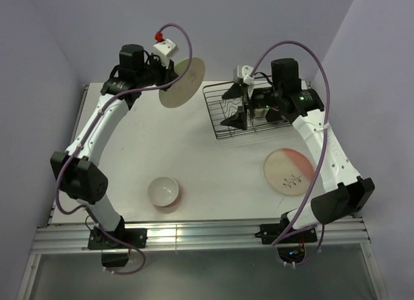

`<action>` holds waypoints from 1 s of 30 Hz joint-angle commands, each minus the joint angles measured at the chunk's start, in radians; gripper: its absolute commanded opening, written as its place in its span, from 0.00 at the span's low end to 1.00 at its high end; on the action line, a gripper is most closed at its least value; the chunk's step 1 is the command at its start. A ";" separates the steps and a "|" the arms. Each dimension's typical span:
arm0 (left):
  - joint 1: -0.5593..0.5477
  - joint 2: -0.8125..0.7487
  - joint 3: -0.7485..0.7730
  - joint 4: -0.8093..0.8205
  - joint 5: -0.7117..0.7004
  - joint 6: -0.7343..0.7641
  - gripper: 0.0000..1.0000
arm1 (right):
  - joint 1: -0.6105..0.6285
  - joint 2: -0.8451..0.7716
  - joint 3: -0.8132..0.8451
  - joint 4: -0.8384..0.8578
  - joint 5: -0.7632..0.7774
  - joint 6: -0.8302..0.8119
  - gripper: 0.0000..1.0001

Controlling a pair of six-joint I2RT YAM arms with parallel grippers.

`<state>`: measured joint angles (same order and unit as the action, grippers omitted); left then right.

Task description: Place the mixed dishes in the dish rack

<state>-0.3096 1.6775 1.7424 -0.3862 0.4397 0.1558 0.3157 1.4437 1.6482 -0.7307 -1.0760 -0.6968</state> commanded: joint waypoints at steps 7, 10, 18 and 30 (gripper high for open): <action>-0.095 0.264 0.324 0.256 0.146 0.314 0.00 | -0.222 -0.126 -0.160 -0.093 -0.068 -0.055 1.00; -0.124 0.367 0.436 0.288 0.185 0.329 0.00 | -0.294 -0.151 -0.217 -0.095 -0.076 -0.067 1.00; -0.154 0.521 0.555 0.535 0.245 0.222 0.00 | -0.394 -0.190 -0.356 -0.113 -0.058 -0.115 1.00; -0.169 0.600 0.543 0.658 0.269 0.122 0.00 | -0.435 -0.174 -0.413 -0.104 -0.076 -0.099 1.00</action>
<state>-0.4728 2.3119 2.2101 0.0551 0.6605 0.2943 -0.1101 1.2869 1.2373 -0.8398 -1.1217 -0.7906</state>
